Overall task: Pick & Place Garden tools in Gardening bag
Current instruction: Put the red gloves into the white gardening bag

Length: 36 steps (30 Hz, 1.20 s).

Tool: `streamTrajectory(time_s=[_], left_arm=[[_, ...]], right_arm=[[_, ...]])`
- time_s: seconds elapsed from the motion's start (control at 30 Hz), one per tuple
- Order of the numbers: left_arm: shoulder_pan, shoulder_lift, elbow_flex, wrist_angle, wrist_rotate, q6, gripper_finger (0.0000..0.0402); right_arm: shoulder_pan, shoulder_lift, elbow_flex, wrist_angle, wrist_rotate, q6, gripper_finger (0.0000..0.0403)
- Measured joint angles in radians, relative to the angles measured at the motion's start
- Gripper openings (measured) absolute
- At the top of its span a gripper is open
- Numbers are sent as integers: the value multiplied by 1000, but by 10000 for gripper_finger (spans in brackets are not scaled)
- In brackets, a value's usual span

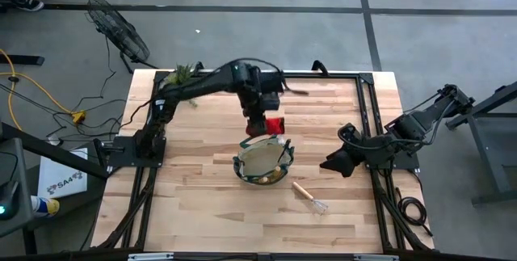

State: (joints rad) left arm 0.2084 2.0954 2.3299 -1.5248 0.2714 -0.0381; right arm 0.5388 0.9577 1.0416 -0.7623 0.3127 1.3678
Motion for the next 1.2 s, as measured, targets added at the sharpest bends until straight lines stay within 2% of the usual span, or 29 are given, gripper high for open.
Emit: streamTrajectory(time_s=[0.13, 0.3, 0.7, 0.9, 1.2], left_arm=[[-72, 0, 0, 0, -23, -109, 29], [-146, 0, 0, 2, -97, -266, 29], [-260, 0, 0, -4, -181, -554, 29], [-301, 14, 0, -4, -204, -643, 29], [-307, 74, 1, -10, -233, -683, 29]], right_arm=[[0, -1, 0, -1, -49, -64, 301], [0, -4, 0, -7, -84, -147, 301], [0, -4, 0, -21, -132, -275, 301], [0, -4, 0, -28, -134, -302, 301], [0, -4, 0, -28, -147, -345, 301]])
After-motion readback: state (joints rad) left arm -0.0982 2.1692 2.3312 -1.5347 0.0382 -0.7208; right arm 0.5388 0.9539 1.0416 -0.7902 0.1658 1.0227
